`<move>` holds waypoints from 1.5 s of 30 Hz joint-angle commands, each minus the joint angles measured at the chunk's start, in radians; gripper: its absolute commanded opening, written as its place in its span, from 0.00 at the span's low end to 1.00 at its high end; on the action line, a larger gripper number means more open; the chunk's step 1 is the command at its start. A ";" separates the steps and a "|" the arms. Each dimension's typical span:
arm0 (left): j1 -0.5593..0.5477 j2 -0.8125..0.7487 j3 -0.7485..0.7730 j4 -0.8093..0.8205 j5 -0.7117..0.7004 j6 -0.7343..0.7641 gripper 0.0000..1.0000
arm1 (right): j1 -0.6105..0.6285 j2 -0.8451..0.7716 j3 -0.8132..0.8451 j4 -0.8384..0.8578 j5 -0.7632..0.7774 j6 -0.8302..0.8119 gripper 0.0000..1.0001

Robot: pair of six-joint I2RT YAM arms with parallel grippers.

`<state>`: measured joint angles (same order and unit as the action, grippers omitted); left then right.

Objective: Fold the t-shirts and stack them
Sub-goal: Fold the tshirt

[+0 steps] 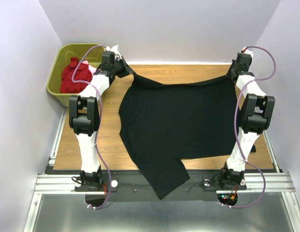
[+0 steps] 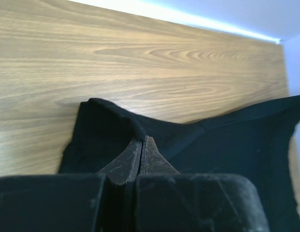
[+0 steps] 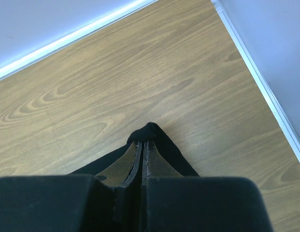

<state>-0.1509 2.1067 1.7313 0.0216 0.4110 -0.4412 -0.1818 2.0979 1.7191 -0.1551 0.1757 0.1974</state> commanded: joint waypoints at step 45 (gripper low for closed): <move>-0.159 -0.861 -0.966 0.304 -0.146 -0.600 0.00 | -0.001 -0.458 -0.480 -0.004 0.232 0.151 0.01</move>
<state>-0.3000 1.3025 0.8207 0.2539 0.2840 -0.9909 -0.1818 1.6905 1.2606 -0.1764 0.3580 0.3115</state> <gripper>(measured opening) 0.035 0.031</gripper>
